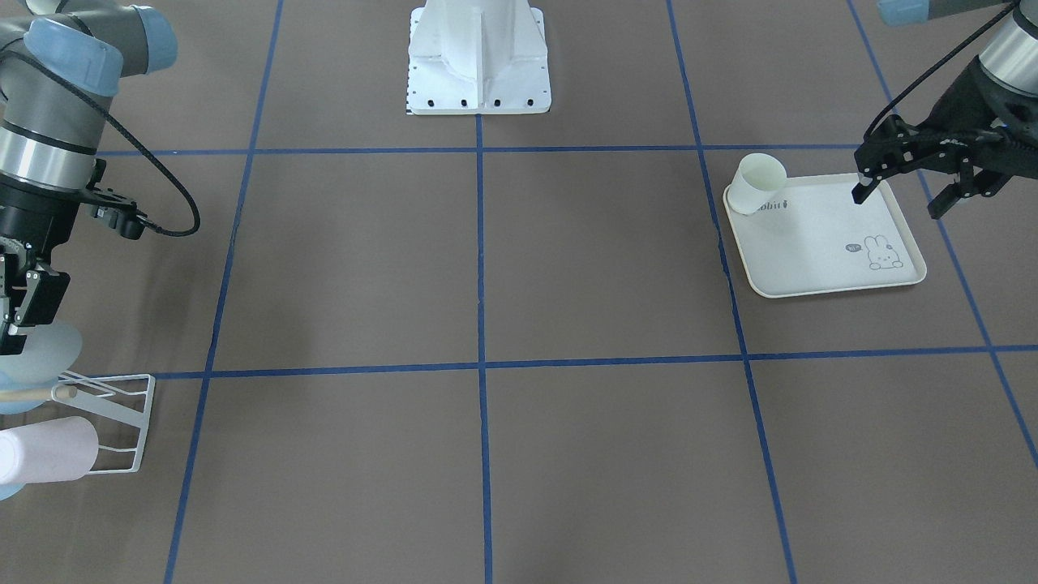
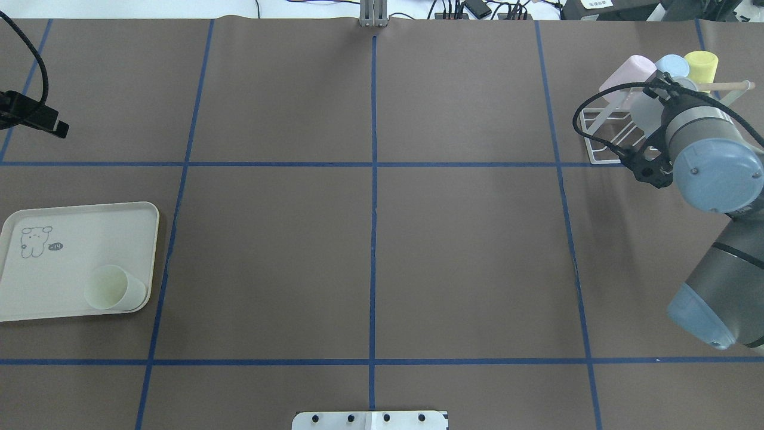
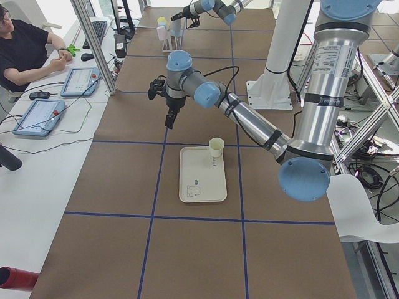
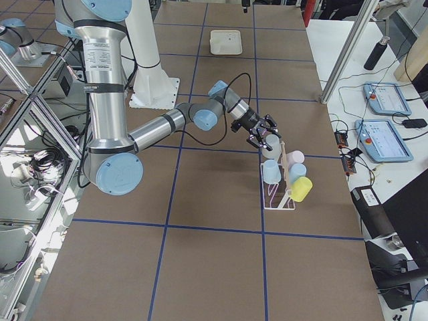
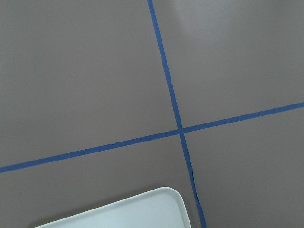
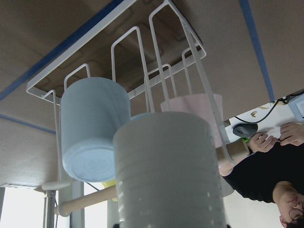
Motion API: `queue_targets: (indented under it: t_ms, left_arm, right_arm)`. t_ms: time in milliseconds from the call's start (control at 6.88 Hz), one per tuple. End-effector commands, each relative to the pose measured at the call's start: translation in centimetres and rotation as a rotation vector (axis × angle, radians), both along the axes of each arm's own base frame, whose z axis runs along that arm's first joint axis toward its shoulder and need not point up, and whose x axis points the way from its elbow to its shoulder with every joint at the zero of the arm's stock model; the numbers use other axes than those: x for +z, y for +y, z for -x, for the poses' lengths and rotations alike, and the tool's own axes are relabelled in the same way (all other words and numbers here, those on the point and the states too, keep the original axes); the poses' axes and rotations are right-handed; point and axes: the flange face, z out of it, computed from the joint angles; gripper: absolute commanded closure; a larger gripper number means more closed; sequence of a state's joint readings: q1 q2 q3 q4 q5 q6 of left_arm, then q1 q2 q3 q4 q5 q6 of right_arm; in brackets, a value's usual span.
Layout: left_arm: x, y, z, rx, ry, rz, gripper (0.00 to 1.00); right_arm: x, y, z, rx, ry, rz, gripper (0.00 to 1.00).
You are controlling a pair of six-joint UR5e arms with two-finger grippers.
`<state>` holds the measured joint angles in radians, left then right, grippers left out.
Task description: Transfer IKEA cup to right arm and place on rack
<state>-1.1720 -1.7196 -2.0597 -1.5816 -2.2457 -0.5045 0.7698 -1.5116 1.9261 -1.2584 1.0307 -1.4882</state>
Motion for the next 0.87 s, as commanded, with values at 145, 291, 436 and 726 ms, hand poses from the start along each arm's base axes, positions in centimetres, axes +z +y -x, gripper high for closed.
queue_targets:
  t_ms: [145,291,436,726]
  left_arm:
    - [0.2,-0.1,-0.1,0.001,-0.002,0.004,0.0]
    - [0.2,-0.1,-0.1,0.0,-0.001,0.005,0.0]
    - [0.2,-0.1,-0.1,0.0,-0.001,0.005,0.0]
    - [0.3,-0.1,-0.1,0.0,-0.002,0.007,0.0]
  right_arm:
    - [0.6,-0.2,0.3,0.004,0.003,0.009,0.75]
    - [1.2,-0.4,0.8,-0.005,0.004,0.021,0.75]
    - [1.3,-0.5,1.0,-0.013,-0.003,0.028,0.75]
    - [1.2,-0.6,1.2,-0.013,-0.005,0.029,0.7]
